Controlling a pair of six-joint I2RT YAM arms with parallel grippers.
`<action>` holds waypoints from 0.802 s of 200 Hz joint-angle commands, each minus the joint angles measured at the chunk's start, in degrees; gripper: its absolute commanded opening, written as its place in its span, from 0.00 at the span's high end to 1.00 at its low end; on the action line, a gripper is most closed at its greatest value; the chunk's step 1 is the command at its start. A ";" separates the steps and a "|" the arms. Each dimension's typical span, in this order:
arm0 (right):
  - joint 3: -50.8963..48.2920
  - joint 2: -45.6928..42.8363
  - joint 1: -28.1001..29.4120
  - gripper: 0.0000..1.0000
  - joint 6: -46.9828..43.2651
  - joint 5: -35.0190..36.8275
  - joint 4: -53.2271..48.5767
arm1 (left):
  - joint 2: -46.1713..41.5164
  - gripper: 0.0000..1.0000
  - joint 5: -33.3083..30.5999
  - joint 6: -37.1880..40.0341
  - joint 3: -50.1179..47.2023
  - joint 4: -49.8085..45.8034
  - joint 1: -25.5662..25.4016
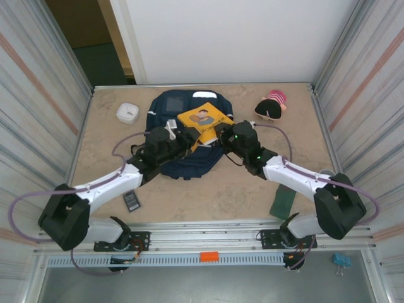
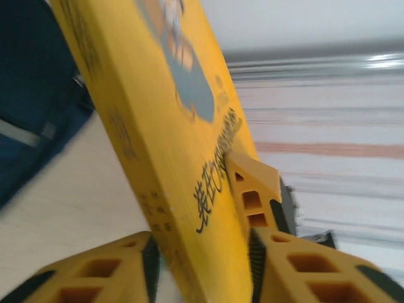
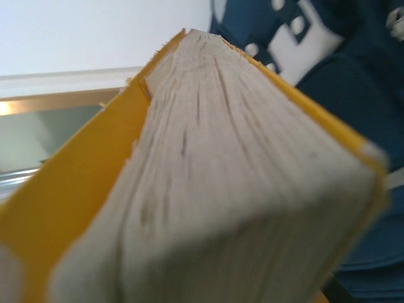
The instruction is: Pack books, pencil case, and school supplies into a backpack
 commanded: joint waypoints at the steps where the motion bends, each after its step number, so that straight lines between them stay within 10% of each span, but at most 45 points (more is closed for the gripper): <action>1: 0.99 -4.72 -4.43 0.97 -8.76 -5.95 -7.68 | -7.13 0.39 -5.15 18.70 2.60 -15.28 3.05; 93: 2.37 -14.40 -11.60 1.00 -32.74 -13.08 -25.19 | -0.22 0.25 7.72 108.37 15.18 -48.85 13.40; 117: 0.23 -18.36 -12.83 0.99 -33.87 -12.11 -27.78 | 5.86 0.21 2.44 117.35 18.40 -48.85 14.06; 160: -1.91 -21.57 -13.15 1.00 -35.15 -11.58 -28.11 | 18.32 0.18 13.82 128.71 26.94 -52.47 15.28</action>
